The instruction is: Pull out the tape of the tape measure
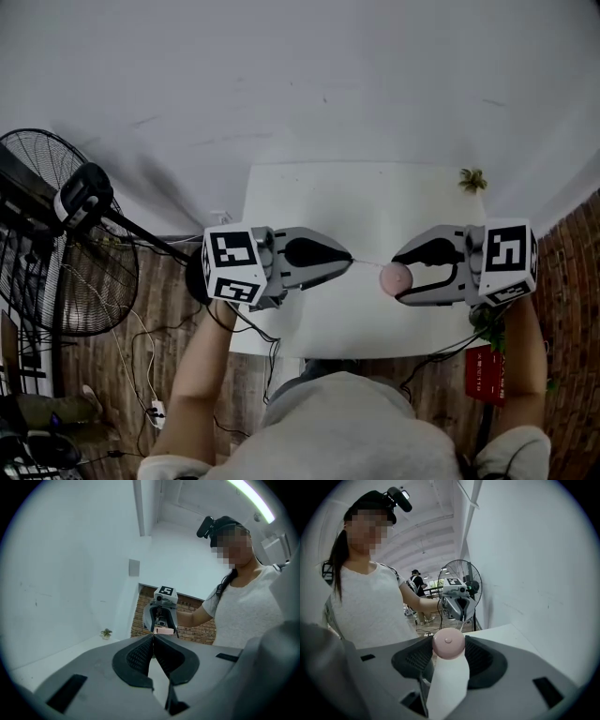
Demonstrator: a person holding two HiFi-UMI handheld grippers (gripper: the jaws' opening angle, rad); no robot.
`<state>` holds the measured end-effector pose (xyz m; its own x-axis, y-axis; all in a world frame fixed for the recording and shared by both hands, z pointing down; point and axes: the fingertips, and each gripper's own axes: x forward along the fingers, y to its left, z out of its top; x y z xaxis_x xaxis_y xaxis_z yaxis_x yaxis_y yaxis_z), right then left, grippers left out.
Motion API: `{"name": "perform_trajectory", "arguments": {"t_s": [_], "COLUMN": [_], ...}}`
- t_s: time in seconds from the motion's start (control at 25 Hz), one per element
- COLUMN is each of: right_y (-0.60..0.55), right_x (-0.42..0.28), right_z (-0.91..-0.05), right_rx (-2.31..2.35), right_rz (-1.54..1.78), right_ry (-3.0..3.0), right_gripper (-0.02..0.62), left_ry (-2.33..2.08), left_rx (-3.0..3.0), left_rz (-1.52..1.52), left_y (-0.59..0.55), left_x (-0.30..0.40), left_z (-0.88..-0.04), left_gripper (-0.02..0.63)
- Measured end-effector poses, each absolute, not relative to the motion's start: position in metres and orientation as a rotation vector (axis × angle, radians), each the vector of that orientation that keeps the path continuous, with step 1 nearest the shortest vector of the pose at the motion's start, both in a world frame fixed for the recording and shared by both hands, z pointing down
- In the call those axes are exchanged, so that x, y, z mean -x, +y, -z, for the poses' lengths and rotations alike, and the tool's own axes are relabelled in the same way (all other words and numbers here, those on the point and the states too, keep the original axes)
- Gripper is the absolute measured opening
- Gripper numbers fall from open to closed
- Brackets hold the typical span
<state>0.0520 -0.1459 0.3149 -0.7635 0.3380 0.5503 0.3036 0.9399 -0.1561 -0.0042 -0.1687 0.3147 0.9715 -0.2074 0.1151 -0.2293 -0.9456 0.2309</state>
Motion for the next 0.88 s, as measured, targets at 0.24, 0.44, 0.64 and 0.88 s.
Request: {"name": "perform_trajectory", "arguments": {"t_s": [0.24,0.44,0.64,0.88], "right_y": [-0.157,-0.164,-0.165,-0.162], "right_x": [-0.067,-0.078,-0.079,-0.075], "right_z": [-0.313,-0.311,-0.31,-0.311], "right_rx": [0.383,0.309,0.291,0.298], "right_rz": [-0.101,-0.115,-0.118,-0.111], "right_ry": [-2.512,-2.529,-2.536,-2.532], "right_gripper": [0.215,0.215,0.215,0.215], "left_ry": [-0.505,-0.625,-0.66,-0.655], "left_rx": [-2.842,-2.821,-2.818,-2.81], "left_rz": [-0.088,-0.066,-0.062,-0.048], "left_y": [-0.179,-0.178,-0.174,-0.173], "left_x": [0.042,0.072,0.08,0.079], "left_z": [-0.311,-0.309,-0.306,-0.309], "left_gripper": [0.014,0.014,0.014,0.014]}}
